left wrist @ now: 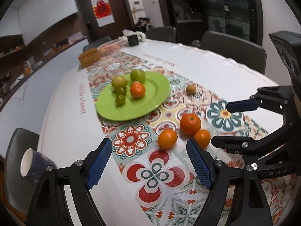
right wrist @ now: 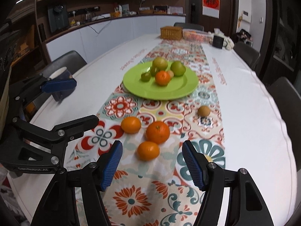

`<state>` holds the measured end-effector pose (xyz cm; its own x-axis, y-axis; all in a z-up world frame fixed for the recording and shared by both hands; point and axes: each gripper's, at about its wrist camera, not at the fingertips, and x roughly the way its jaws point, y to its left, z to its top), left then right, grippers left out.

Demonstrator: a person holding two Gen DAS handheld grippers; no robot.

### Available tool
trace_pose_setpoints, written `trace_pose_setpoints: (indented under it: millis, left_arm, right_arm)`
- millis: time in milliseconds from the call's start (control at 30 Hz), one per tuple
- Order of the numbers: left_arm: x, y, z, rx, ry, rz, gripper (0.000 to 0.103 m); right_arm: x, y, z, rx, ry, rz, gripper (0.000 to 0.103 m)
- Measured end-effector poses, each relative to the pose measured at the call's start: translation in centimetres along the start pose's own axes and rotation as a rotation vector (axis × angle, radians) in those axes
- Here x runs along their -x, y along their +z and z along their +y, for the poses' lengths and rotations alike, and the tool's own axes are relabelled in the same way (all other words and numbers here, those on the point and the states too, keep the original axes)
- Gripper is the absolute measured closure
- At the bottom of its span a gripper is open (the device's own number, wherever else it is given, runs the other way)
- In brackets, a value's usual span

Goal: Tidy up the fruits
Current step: 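Move both open grippers back toward the loose oranges on the runner, then grasp an orange with the left gripper while the right grasps another orange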

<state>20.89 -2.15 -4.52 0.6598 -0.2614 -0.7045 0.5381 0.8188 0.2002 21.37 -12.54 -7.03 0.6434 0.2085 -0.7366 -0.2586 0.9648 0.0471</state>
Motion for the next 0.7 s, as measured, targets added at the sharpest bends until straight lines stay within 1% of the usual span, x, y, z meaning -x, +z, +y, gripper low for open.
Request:
trace_pose_setpoints:
  millis: [233,300,400,533,700]
  left_arm:
    - [-2.8,-0.2,-0.3,-0.076,-0.042,0.042,0.022]
    - [-3.5,-0.2,-0.2,-0.085,-0.052,0.055,0.022]
    - [-4.9,-0.4,-0.2,-0.1,-0.063,0.084,0.023]
    - [-6.2,-0.8,-0.4,-0.105,-0.094,0.116,0.027]
    - [-7.4,-0.5,-0.5,-0.081,-0.119,0.123,0.029]
  right_arm:
    - [-2.7,-0.9,-0.5,-0.015,0.012,0.066,0.037]
    - [-3.4,-1.0,-0.6,-0.016,0.017,0.081,0.041]
    - [-4.4,-1.1,-0.6,-0.015,0.017,0.1,0.042]
    - [-5.3,-1.3,-0.4,-0.011,0.032,0.117,0.048]
    - [-5.9,-1.5,-0.3,-0.011,0.051,0.118,0.054]
